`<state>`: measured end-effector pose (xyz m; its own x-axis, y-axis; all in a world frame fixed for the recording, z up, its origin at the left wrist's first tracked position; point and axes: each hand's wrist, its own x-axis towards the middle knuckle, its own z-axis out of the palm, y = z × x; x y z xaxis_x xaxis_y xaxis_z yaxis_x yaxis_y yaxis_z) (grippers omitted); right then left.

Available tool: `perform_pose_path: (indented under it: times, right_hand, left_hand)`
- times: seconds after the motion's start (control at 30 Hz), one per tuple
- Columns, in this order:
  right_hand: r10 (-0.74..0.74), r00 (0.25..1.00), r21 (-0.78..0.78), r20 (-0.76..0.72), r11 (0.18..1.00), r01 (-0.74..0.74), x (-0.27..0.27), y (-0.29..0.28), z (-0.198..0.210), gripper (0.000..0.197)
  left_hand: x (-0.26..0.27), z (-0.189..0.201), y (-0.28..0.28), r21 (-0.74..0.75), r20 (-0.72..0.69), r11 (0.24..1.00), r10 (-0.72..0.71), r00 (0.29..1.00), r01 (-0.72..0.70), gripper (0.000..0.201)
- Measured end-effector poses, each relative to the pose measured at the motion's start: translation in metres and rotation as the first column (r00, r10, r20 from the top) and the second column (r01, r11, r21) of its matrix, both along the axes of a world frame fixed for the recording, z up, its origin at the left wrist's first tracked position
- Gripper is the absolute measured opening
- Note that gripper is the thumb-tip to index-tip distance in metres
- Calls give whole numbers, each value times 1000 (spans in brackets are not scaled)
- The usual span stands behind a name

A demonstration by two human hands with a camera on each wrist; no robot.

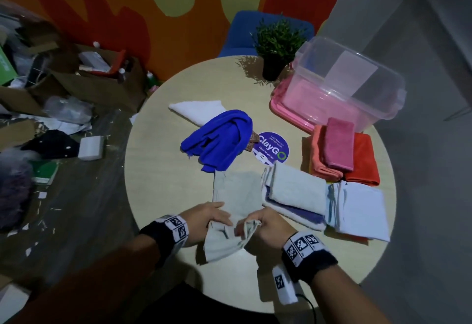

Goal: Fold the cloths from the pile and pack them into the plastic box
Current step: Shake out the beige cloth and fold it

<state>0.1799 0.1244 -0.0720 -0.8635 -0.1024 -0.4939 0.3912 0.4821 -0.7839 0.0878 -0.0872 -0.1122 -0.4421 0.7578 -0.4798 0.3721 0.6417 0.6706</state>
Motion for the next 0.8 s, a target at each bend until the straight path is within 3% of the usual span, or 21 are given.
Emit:
perform_pose_path:
  times: [0.1,0.17,0.23,0.33,0.53,0.67,0.8]
  right_hand:
    - [-241,970,-39,-21,970,240,-8,9,-5,18]
    - [-413,910,-5,-32,911,413,-17,15,-8,32]
    - [-463,886,33,-24,885,464,-19,15,-15,56]
    - [-483,874,80,-59,870,486,-16,7,-15,74]
    - [-580,789,30,-203,802,597,-19,-4,-4,58]
    - [-484,847,148,-217,842,519,-37,-7,-4,32]
    - [-382,905,210,-185,885,417,-48,-9,-12,33]
  left_hand:
    - [-3,-6,1,-88,32,989,120,992,-117,40]
    - [-8,-8,3,-102,99,958,277,956,-268,35]
    - [-14,-14,6,-40,146,902,430,891,-429,48]
    - [-21,-10,16,-46,86,841,542,836,-540,36]
    - [-30,-1,26,-83,63,734,678,732,-674,36]
    - [-27,2,22,-162,46,620,782,622,-768,37]
    - [-20,8,17,-248,51,556,825,563,-793,32]
